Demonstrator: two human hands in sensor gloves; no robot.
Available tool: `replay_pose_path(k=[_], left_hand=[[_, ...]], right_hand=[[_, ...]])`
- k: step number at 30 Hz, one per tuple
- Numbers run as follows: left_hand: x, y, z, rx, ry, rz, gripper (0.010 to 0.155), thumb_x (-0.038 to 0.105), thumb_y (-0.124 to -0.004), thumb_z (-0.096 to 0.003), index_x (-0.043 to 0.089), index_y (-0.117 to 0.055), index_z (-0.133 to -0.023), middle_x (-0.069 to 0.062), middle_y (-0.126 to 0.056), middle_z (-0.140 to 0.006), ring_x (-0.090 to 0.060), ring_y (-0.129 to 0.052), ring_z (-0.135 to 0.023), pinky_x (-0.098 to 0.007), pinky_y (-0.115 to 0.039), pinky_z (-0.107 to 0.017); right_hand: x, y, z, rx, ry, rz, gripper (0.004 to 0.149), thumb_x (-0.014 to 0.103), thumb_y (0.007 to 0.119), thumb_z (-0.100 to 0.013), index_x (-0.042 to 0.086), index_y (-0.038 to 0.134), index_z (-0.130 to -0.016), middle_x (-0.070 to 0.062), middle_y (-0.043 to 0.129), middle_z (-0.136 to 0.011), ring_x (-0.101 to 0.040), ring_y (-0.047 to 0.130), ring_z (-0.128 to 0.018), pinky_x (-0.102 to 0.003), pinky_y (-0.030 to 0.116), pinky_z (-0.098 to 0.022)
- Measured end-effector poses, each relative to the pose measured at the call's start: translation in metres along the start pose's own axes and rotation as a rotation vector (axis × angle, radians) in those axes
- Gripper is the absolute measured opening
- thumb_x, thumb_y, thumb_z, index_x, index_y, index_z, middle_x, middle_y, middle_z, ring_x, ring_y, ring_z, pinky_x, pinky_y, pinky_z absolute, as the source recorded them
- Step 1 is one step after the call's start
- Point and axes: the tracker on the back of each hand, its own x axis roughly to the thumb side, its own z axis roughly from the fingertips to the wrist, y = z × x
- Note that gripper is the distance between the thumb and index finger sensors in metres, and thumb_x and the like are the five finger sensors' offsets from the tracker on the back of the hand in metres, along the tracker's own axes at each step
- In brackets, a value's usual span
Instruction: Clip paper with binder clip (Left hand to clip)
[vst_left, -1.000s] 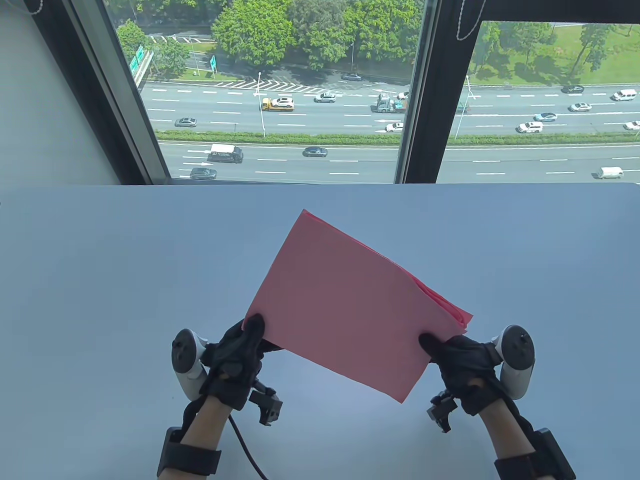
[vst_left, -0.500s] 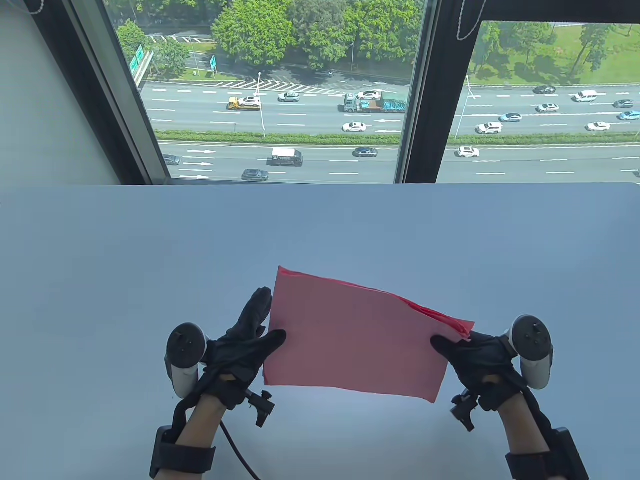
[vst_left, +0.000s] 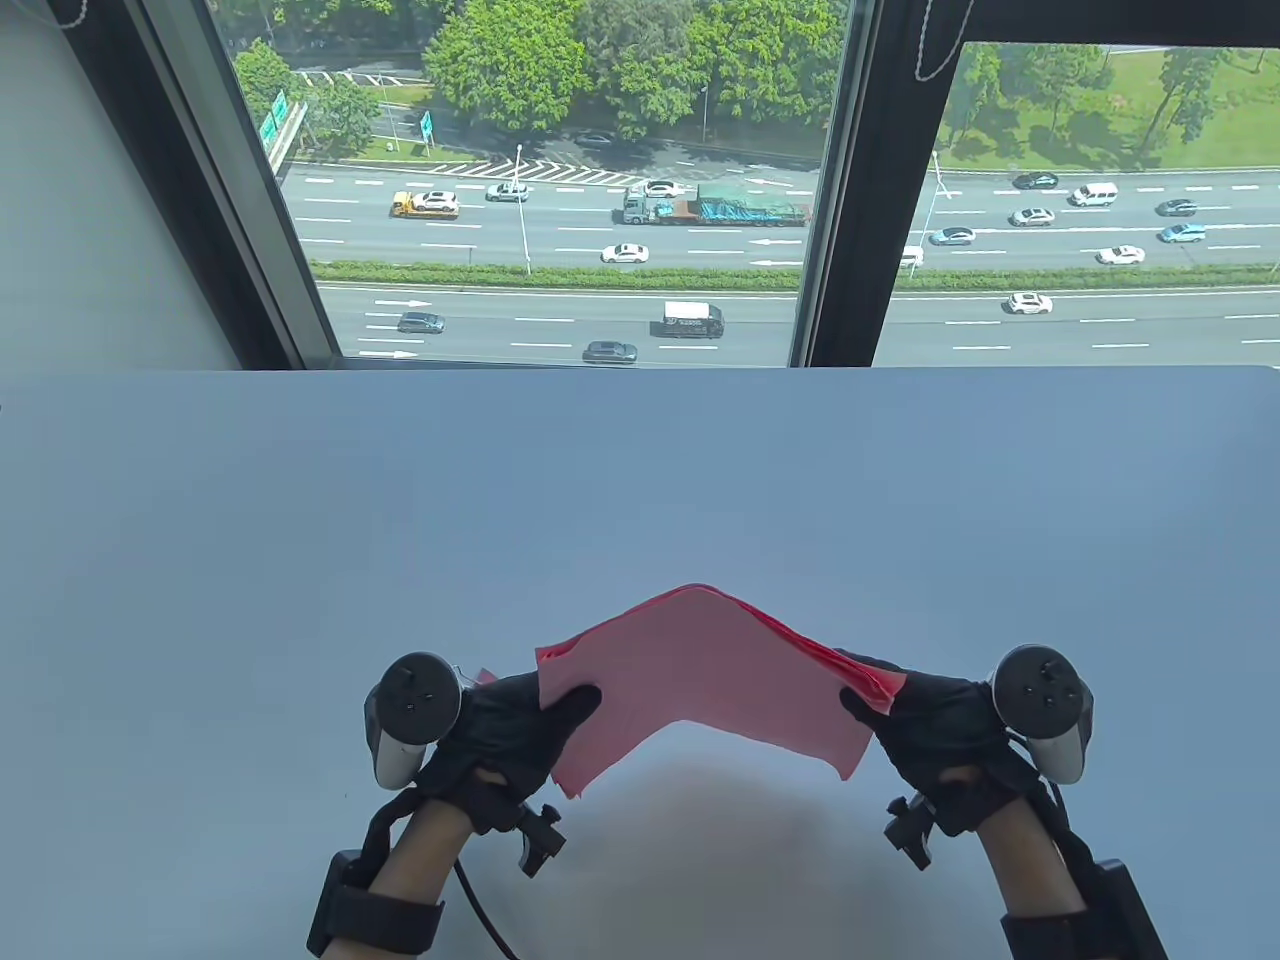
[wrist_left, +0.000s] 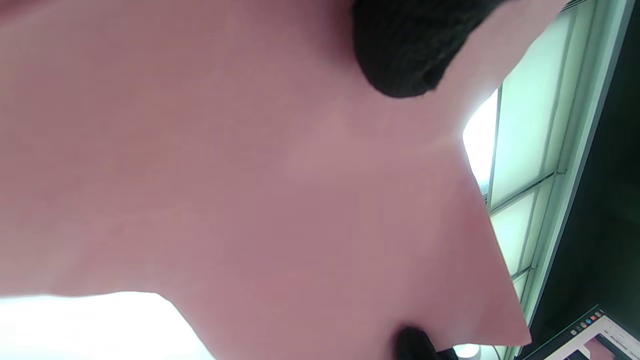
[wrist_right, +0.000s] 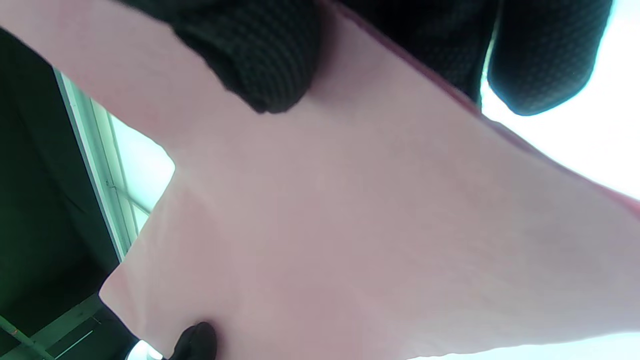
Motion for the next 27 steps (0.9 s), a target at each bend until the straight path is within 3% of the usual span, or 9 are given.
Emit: replay_pose_path(k=[3, 5, 8, 13, 16, 21, 24, 25, 27], left_hand=[[-0.002, -0.001, 0.0, -0.017, -0.001, 0.026, 0.049, 0.036, -0.08, -0.0472, 0.032, -0.084, -0.096, -0.006, -0.093, -0.095, -0.038, -0.093, -0.082, -0.058, -0.075, -0.057], [-0.006, -0.004, 0.0, -0.055, 0.034, 0.005, 0.057, 0.04, -0.083, -0.0465, 0.032, -0.075, -0.103, -0.008, -0.086, -0.101, -0.041, -0.088, -0.086, -0.059, -0.072, -0.06], [-0.01, -0.01, -0.001, -0.115, 0.071, -0.051, 0.053, 0.036, -0.08, -0.0483, 0.032, -0.077, -0.101, -0.006, -0.089, -0.099, -0.041, -0.091, -0.083, -0.059, -0.073, -0.058], [-0.005, -0.008, -0.001, -0.055, 0.025, 0.001, 0.053, 0.039, -0.081, -0.0472, 0.03, -0.08, -0.099, -0.007, -0.09, -0.098, -0.04, -0.091, -0.083, -0.058, -0.074, -0.058], [-0.013, -0.011, 0.0, -0.144, 0.123, -0.036, 0.055, 0.038, -0.079, -0.0487, 0.031, -0.074, -0.103, -0.007, -0.087, -0.101, -0.042, -0.088, -0.085, -0.059, -0.072, -0.06], [-0.008, -0.01, 0.0, -0.038, 0.031, -0.016, 0.053, 0.038, -0.08, -0.0474, 0.029, -0.08, -0.099, -0.008, -0.09, -0.097, -0.04, -0.092, -0.081, -0.058, -0.074, -0.058], [-0.012, -0.016, -0.001, -0.153, 0.139, -0.065, 0.058, 0.04, -0.08, -0.0483, 0.028, -0.072, -0.105, -0.011, -0.084, -0.102, -0.043, -0.089, -0.084, -0.06, -0.072, -0.059], [-0.012, -0.017, 0.0, -0.172, 0.104, -0.073, 0.057, 0.039, -0.078, -0.0497, 0.029, -0.069, -0.106, -0.009, -0.083, -0.103, -0.043, -0.087, -0.086, -0.06, -0.071, -0.06], [-0.007, -0.015, 0.0, -0.048, 0.018, -0.066, 0.054, 0.037, -0.079, -0.048, 0.024, -0.077, -0.1, -0.011, -0.09, -0.096, -0.041, -0.094, -0.078, -0.059, -0.075, -0.056]], right_hand=[[-0.001, 0.001, 0.001, -0.018, -0.016, 0.004, 0.048, 0.029, 0.086, -0.044, 0.019, 0.086, -0.091, -0.013, 0.099, -0.079, -0.042, 0.099, -0.065, -0.06, 0.077, -0.049], [-0.005, 0.004, 0.0, 0.007, 0.004, 0.021, 0.06, 0.033, 0.089, -0.043, 0.018, 0.075, -0.099, -0.015, 0.094, -0.085, -0.044, 0.096, -0.068, -0.061, 0.076, -0.049], [-0.009, 0.009, -0.001, 0.05, 0.034, 0.06, 0.049, 0.026, 0.087, -0.044, 0.017, 0.084, -0.092, -0.013, 0.097, -0.08, -0.042, 0.099, -0.065, -0.061, 0.076, -0.049], [0.001, 0.002, 0.002, -0.059, -0.037, 0.035, 0.046, 0.026, 0.087, -0.043, 0.016, 0.088, -0.088, -0.012, 0.1, -0.076, -0.041, 0.1, -0.062, -0.059, 0.078, -0.048], [-0.004, 0.01, 0.0, 0.025, 0.012, 0.079, 0.051, 0.027, 0.087, -0.044, 0.015, 0.082, -0.093, -0.015, 0.096, -0.081, -0.043, 0.098, -0.066, -0.061, 0.076, -0.049], [0.002, 0.011, 0.002, -0.066, -0.059, 0.073, 0.048, 0.028, 0.086, -0.043, 0.014, 0.086, -0.089, -0.014, 0.1, -0.076, -0.041, 0.101, -0.06, -0.058, 0.079, -0.047], [-0.006, 0.019, -0.001, 0.025, 0.004, 0.12, 0.051, 0.027, 0.087, -0.044, 0.015, 0.082, -0.093, -0.014, 0.097, -0.08, -0.042, 0.1, -0.063, -0.06, 0.078, -0.047], [-0.007, 0.02, 0.0, 0.041, 0.001, 0.131, 0.05, 0.028, 0.086, -0.044, 0.017, 0.081, -0.093, -0.013, 0.097, -0.08, -0.041, 0.101, -0.062, -0.059, 0.078, -0.047], [-0.002, 0.018, 0.0, -0.015, -0.039, 0.098, 0.05, 0.027, 0.087, -0.043, 0.014, 0.084, -0.091, -0.015, 0.099, -0.077, -0.041, 0.102, -0.059, -0.058, 0.079, -0.046]])
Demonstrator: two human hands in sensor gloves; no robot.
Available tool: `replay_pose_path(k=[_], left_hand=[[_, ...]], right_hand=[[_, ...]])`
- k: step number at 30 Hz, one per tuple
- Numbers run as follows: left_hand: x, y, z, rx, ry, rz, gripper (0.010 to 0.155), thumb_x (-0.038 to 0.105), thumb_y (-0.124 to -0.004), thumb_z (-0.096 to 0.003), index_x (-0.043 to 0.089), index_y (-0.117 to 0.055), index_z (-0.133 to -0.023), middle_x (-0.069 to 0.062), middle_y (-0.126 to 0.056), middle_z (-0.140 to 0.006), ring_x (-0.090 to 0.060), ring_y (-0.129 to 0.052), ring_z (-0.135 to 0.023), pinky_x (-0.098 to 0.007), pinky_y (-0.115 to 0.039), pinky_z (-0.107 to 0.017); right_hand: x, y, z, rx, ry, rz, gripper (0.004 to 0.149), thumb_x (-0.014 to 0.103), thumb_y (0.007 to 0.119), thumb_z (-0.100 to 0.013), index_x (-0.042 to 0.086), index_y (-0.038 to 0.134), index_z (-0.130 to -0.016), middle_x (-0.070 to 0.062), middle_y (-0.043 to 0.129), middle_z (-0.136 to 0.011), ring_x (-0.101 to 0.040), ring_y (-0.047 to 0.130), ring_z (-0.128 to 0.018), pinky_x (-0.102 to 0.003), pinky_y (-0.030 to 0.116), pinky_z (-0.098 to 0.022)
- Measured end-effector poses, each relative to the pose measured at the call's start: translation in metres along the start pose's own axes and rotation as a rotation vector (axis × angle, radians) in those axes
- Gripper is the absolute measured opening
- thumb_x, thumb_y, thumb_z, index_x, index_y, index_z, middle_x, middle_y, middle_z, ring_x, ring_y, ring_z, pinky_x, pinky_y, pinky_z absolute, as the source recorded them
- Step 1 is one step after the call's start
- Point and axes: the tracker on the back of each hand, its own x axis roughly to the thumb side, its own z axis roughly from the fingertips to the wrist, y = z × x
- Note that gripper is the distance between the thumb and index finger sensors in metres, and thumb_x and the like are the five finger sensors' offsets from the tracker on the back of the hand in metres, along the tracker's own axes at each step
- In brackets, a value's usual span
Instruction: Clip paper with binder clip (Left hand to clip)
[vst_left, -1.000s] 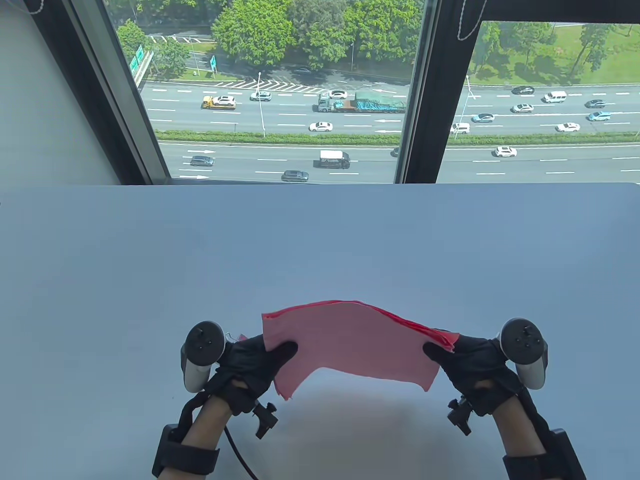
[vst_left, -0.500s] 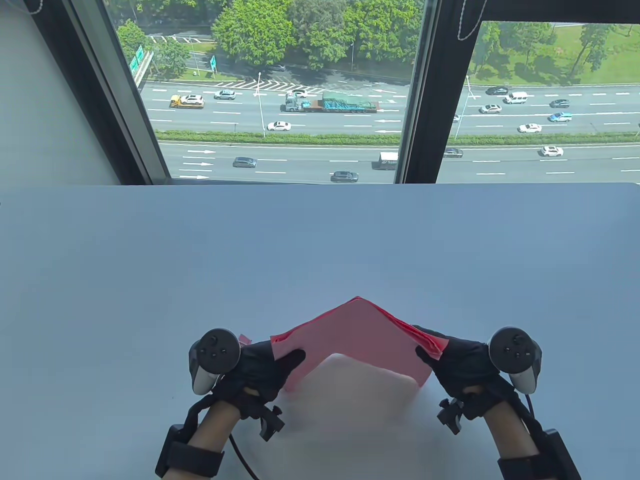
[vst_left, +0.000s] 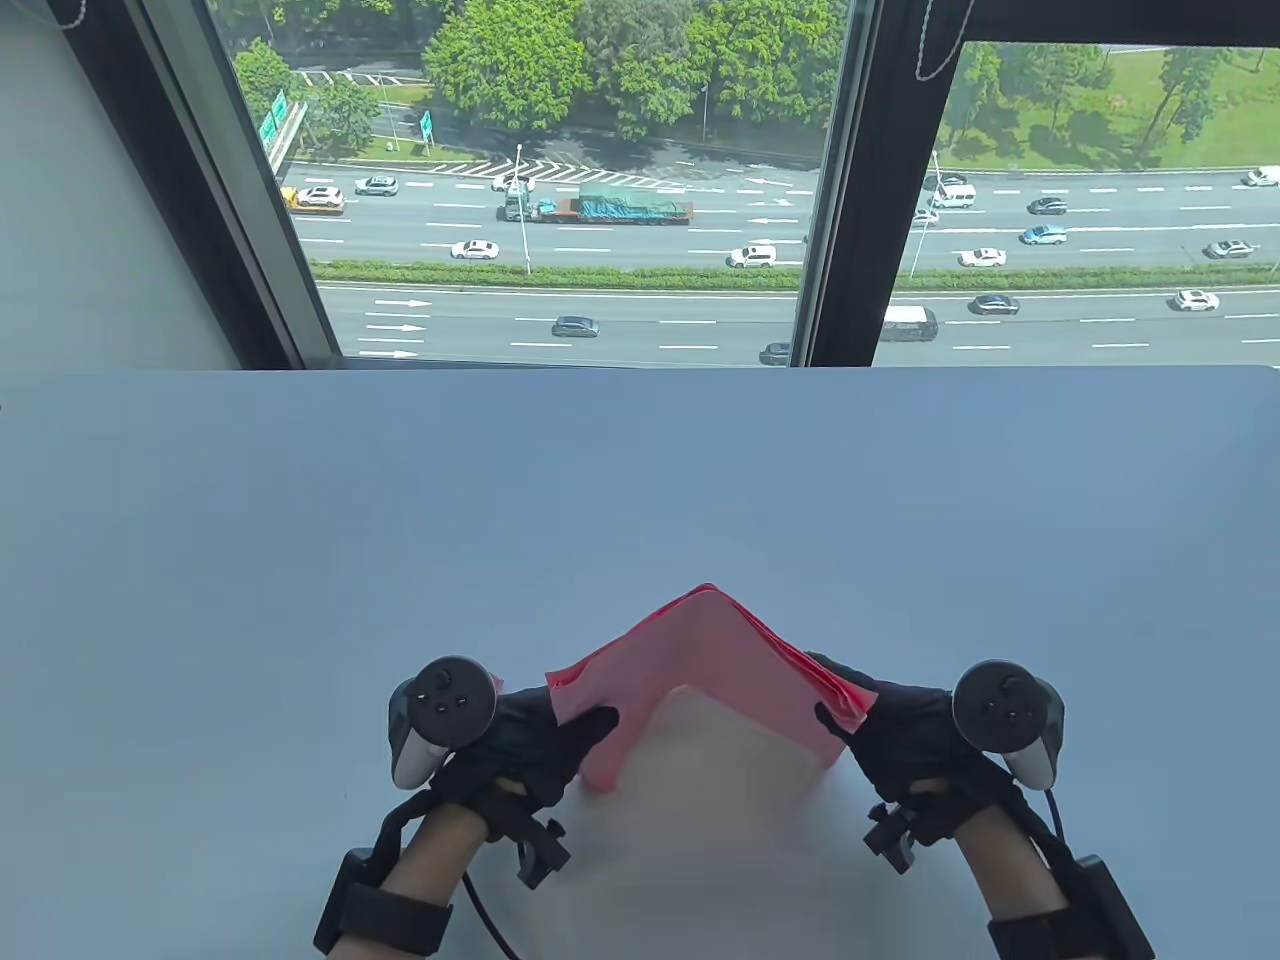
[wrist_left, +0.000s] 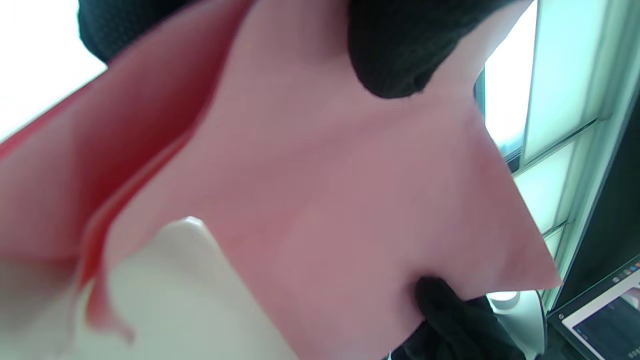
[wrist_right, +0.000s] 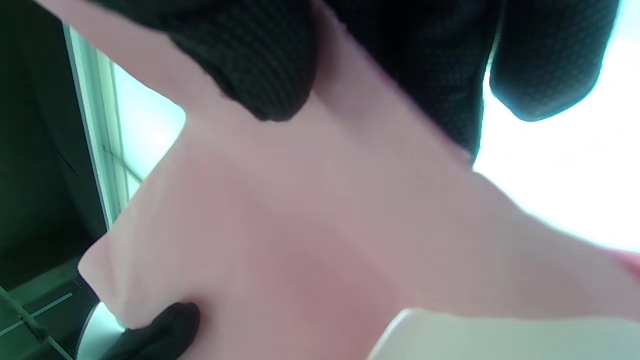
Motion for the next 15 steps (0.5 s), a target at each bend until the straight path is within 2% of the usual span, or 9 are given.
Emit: replay_pose_path(k=[3, 5, 6, 8, 12, 15], left_hand=[[0.008, 0.004, 0.001, 0.043, -0.03, 0.054, 0.054, 0.039, -0.078, -0.0481, 0.026, -0.077, -0.101, -0.011, -0.089, -0.097, -0.041, -0.093, -0.079, -0.059, -0.074, -0.057], [0.004, 0.002, 0.0, -0.01, 0.036, 0.015, 0.057, 0.041, -0.078, -0.0484, 0.028, -0.073, -0.104, -0.011, -0.085, -0.1, -0.042, -0.089, -0.083, -0.06, -0.072, -0.059], [-0.001, -0.001, 0.0, -0.062, 0.066, -0.021, 0.057, 0.04, -0.078, -0.049, 0.027, -0.072, -0.105, -0.009, -0.084, -0.102, -0.043, -0.087, -0.085, -0.06, -0.07, -0.06], [-0.009, -0.004, -0.001, -0.098, 0.084, -0.044, 0.056, 0.039, -0.077, -0.0493, 0.03, -0.072, -0.104, -0.008, -0.085, -0.101, -0.042, -0.089, -0.084, -0.06, -0.072, -0.059], [-0.011, 0.0, -0.003, -0.085, 0.087, 0.013, 0.053, 0.037, -0.077, -0.0494, 0.028, -0.075, -0.102, -0.009, -0.087, -0.099, -0.042, -0.091, -0.082, -0.06, -0.072, -0.058], [-0.011, 0.008, -0.002, -0.097, 0.099, 0.07, 0.052, 0.036, -0.076, -0.0494, 0.028, -0.078, -0.101, -0.008, -0.091, -0.096, -0.041, -0.094, -0.078, -0.059, -0.075, -0.056]], right_hand=[[0.008, -0.005, 0.001, -0.052, -0.037, -0.029, 0.049, 0.028, 0.087, -0.043, 0.016, 0.084, -0.091, -0.014, 0.098, -0.078, -0.041, 0.102, -0.06, -0.058, 0.079, -0.046], [0.004, -0.001, 0.0, 0.012, 0.004, 0.003, 0.052, 0.029, 0.087, -0.043, 0.016, 0.082, -0.093, -0.015, 0.095, -0.082, -0.042, 0.099, -0.064, -0.059, 0.078, -0.047], [-0.001, 0.004, 0.0, 0.079, 0.044, 0.034, 0.053, 0.029, 0.087, -0.044, 0.016, 0.08, -0.095, -0.015, 0.094, -0.084, -0.043, 0.098, -0.065, -0.06, 0.077, -0.048], [-0.009, 0.01, -0.001, 0.115, 0.067, 0.056, 0.053, 0.028, 0.087, -0.044, 0.015, 0.08, -0.094, -0.014, 0.096, -0.081, -0.041, 0.1, -0.064, -0.059, 0.078, -0.048], [-0.012, 0.008, -0.003, 0.115, 0.091, -0.016, 0.052, 0.025, 0.086, -0.044, 0.013, 0.08, -0.094, -0.017, 0.096, -0.08, -0.042, 0.1, -0.063, -0.06, 0.078, -0.047], [-0.016, -0.003, -0.005, 0.093, 0.11, -0.072, 0.049, 0.023, 0.085, -0.043, 0.018, 0.083, -0.092, -0.016, 0.1, -0.075, -0.04, 0.103, -0.056, -0.057, 0.079, -0.046]])
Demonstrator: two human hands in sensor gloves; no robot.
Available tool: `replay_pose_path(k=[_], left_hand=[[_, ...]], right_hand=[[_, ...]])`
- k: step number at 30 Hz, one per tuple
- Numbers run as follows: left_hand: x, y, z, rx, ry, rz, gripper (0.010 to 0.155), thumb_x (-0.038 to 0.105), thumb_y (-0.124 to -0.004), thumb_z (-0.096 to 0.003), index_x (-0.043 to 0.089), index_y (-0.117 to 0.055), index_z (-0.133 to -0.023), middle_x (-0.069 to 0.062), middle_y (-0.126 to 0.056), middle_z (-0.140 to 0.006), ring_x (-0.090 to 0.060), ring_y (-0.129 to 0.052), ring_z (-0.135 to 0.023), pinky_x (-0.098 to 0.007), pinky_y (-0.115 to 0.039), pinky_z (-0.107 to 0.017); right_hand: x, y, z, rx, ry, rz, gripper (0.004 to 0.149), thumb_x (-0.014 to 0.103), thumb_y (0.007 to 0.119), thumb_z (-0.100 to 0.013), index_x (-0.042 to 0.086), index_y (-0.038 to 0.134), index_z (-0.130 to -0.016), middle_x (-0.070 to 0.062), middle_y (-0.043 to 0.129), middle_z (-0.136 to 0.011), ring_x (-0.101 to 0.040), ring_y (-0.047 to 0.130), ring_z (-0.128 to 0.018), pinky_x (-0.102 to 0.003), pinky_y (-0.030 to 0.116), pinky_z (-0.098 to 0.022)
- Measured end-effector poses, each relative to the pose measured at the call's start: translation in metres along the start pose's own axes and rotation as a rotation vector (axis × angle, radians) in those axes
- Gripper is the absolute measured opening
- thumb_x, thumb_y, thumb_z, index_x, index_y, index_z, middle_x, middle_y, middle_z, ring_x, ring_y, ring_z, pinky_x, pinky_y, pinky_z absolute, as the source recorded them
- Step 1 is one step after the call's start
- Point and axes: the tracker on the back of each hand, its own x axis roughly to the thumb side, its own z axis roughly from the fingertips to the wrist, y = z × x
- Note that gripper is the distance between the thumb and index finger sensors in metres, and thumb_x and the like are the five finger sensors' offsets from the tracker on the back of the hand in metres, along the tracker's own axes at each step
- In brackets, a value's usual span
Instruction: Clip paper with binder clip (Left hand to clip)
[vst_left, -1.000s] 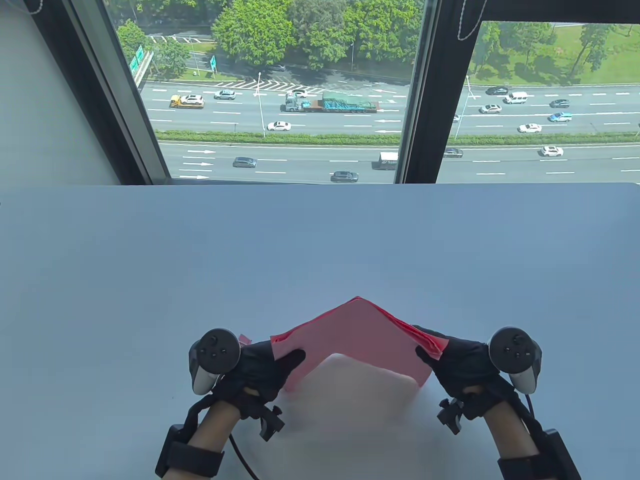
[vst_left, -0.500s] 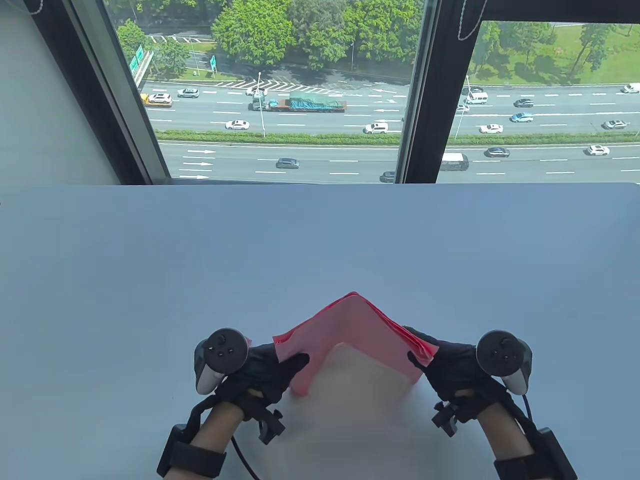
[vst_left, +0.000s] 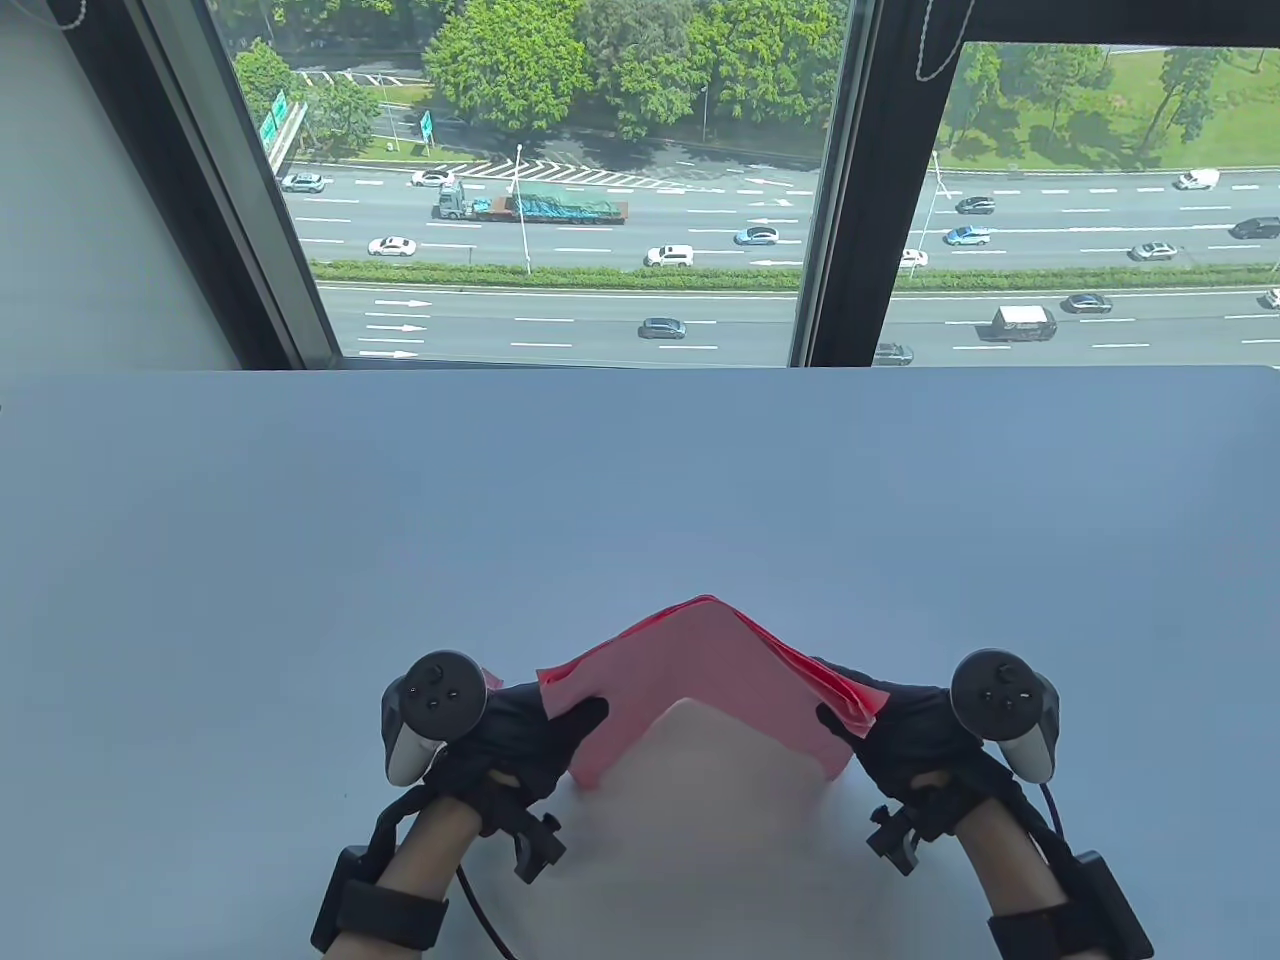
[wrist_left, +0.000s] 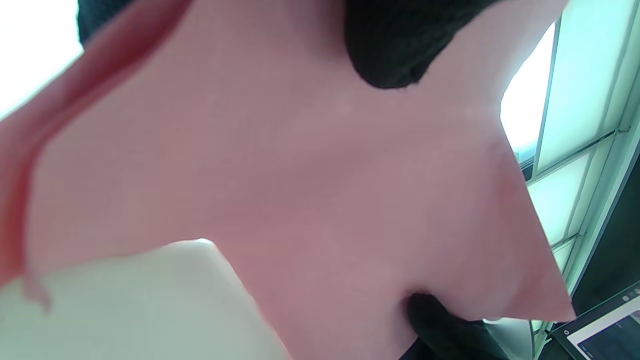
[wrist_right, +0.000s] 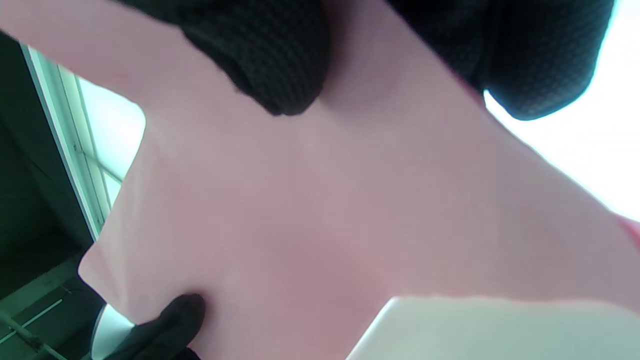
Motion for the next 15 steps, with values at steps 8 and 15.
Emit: replay_pose_path(k=[8, 15], left_hand=[[0.002, 0.008, -0.001, -0.178, 0.03, 0.163, 0.049, 0.036, -0.077, -0.0487, 0.026, -0.084, -0.096, -0.008, -0.1, -0.083, -0.033, -0.105, -0.06, -0.05, -0.085, -0.044], [-0.003, 0.002, -0.001, -0.294, 0.08, 0.224, 0.051, 0.035, -0.078, -0.0483, 0.028, -0.081, -0.098, -0.008, -0.1, -0.084, -0.031, -0.107, -0.057, -0.048, -0.086, -0.042]], right_hand=[[-0.009, -0.014, -0.002, 0.198, 0.085, -0.259, 0.047, 0.022, 0.084, -0.044, 0.025, 0.087, -0.09, -0.014, 0.103, -0.069, -0.036, 0.105, -0.05, -0.056, 0.08, -0.045], [-0.015, -0.014, -0.001, 0.266, 0.098, -0.345, 0.045, 0.022, 0.084, -0.044, 0.021, 0.089, -0.089, -0.013, 0.104, -0.067, -0.035, 0.105, -0.047, -0.055, 0.081, -0.043]])
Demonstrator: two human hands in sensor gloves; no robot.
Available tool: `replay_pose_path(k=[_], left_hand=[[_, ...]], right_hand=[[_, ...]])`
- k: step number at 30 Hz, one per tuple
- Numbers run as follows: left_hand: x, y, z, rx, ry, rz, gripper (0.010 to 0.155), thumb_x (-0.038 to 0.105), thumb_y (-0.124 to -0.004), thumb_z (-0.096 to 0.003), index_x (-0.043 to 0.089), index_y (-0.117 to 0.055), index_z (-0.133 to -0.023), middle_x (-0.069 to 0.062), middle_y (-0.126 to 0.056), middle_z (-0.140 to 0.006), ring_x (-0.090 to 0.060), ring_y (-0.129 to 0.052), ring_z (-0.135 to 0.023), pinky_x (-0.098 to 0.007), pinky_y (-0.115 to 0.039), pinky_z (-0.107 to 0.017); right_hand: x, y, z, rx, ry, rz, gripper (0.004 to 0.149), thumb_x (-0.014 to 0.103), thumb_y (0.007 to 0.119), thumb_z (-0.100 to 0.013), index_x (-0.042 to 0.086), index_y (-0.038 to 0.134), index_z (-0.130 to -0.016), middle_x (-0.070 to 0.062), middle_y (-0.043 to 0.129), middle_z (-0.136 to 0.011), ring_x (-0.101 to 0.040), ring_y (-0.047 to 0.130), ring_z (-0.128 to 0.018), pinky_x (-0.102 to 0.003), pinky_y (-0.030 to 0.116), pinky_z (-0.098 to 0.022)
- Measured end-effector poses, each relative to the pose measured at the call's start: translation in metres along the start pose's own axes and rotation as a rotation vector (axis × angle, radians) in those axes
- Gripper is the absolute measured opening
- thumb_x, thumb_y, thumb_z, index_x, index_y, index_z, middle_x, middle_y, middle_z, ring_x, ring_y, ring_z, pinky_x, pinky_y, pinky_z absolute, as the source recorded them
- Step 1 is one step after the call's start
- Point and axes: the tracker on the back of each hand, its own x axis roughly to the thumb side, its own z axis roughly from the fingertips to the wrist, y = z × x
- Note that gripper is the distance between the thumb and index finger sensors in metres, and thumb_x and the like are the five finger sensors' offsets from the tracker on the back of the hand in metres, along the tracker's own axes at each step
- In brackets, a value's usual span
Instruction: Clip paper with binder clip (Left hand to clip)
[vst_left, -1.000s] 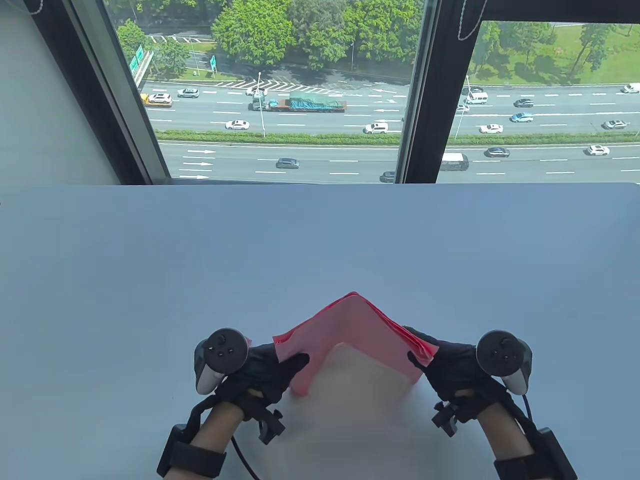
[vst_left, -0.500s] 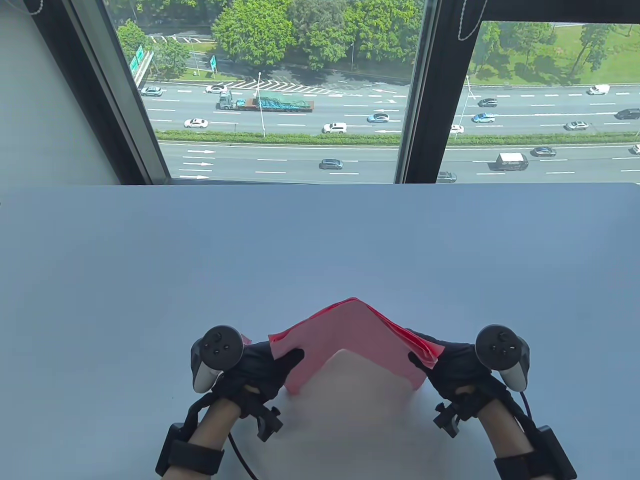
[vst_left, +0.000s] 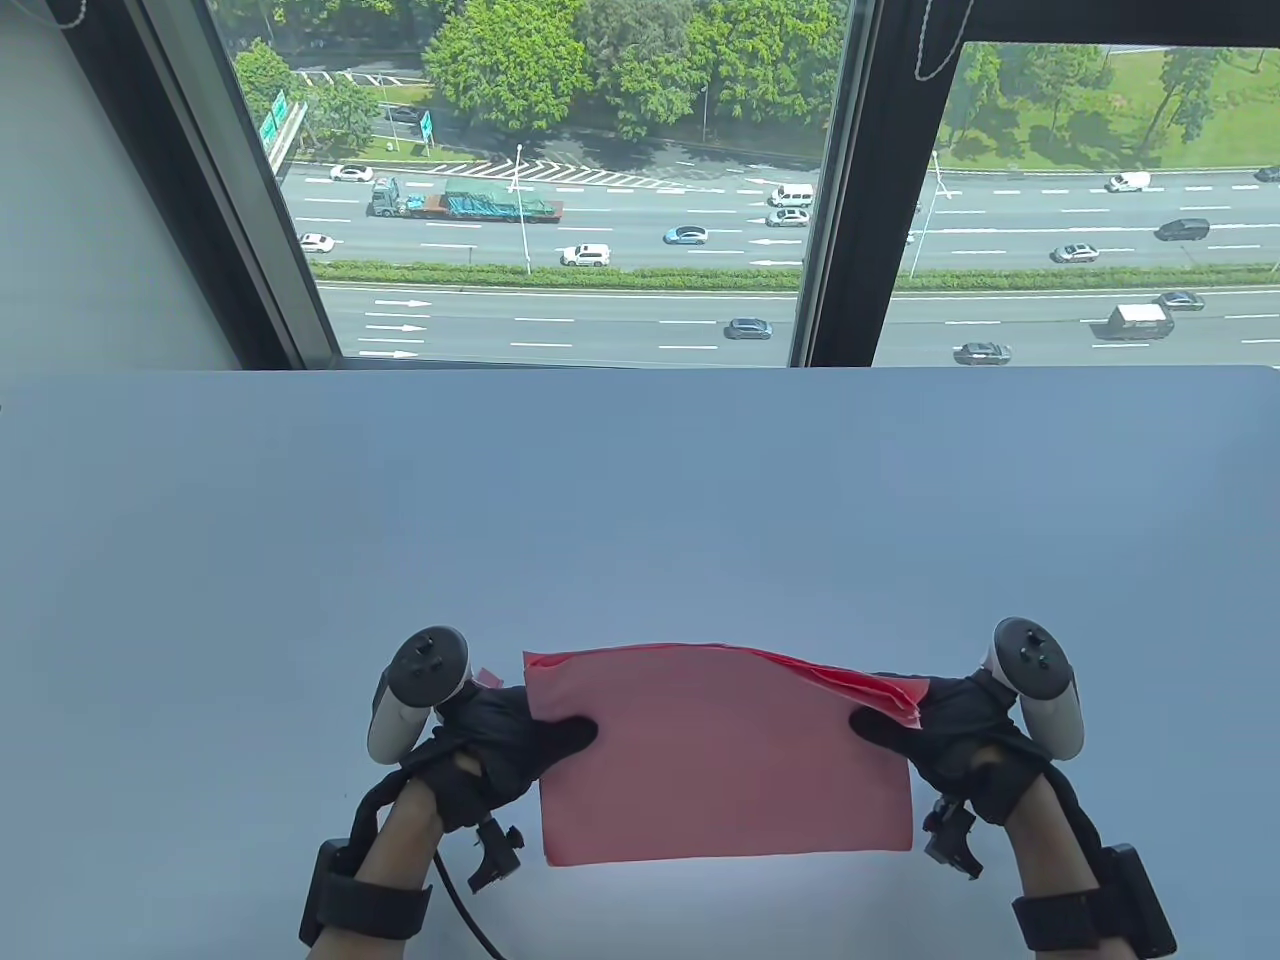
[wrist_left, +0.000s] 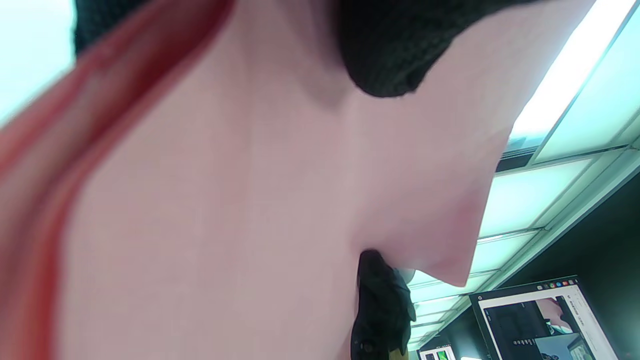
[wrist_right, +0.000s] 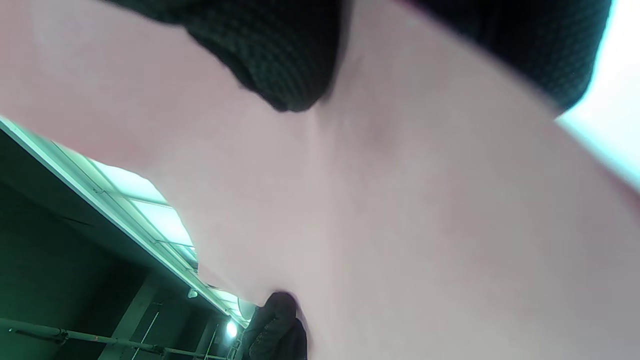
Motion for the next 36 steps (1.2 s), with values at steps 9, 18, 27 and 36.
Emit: replay_pose_path(k=[9, 18, 27, 36], left_hand=[[-0.001, -0.005, -0.004, -0.011, 0.006, 0.006, 0.051, 0.032, -0.075, -0.0481, 0.018, -0.081, -0.097, -0.008, -0.103, -0.074, -0.029, -0.109, -0.05, -0.047, -0.087, -0.039], [0.0, 0.007, 0.002, 0.166, -0.066, 0.061, 0.05, 0.032, -0.075, -0.0475, 0.02, -0.084, -0.095, -0.007, -0.104, -0.072, -0.027, -0.109, -0.044, -0.045, -0.088, -0.036], [0.003, 0.008, 0.006, 0.28, -0.149, 0.149, 0.051, 0.033, -0.074, -0.0476, 0.021, -0.083, -0.096, -0.006, -0.104, -0.072, -0.026, -0.109, -0.045, -0.045, -0.088, -0.036], [0.007, -0.008, 0.001, 0.265, -0.172, 0.152, 0.051, 0.034, -0.074, -0.0481, 0.023, -0.081, -0.098, -0.005, -0.102, -0.075, -0.027, -0.108, -0.048, -0.045, -0.087, -0.038]], right_hand=[[-0.008, -0.004, -0.001, -0.122, 0.021, 0.029, 0.048, 0.027, 0.086, -0.045, 0.016, 0.084, -0.092, -0.01, 0.103, -0.068, -0.035, 0.104, -0.049, -0.055, 0.08, -0.044], [-0.015, -0.011, 0.006, -0.246, 0.059, 0.048, 0.082, 0.056, 0.083, -0.045, 0.018, 0.049, -0.11, -0.017, 0.087, -0.088, -0.043, 0.096, -0.063, -0.059, 0.075, -0.047], [-0.021, -0.006, 0.004, -0.235, 0.076, 0.015, 0.099, 0.07, 0.076, -0.043, 0.013, 0.031, -0.111, -0.02, 0.075, -0.098, -0.047, 0.091, -0.068, -0.061, 0.074, -0.048], [-0.02, 0.02, -0.003, -0.149, 0.088, 0.029, 0.097, 0.071, 0.067, -0.045, 0.007, 0.034, -0.11, -0.023, 0.074, -0.098, -0.049, 0.09, -0.069, -0.062, 0.073, -0.047]])
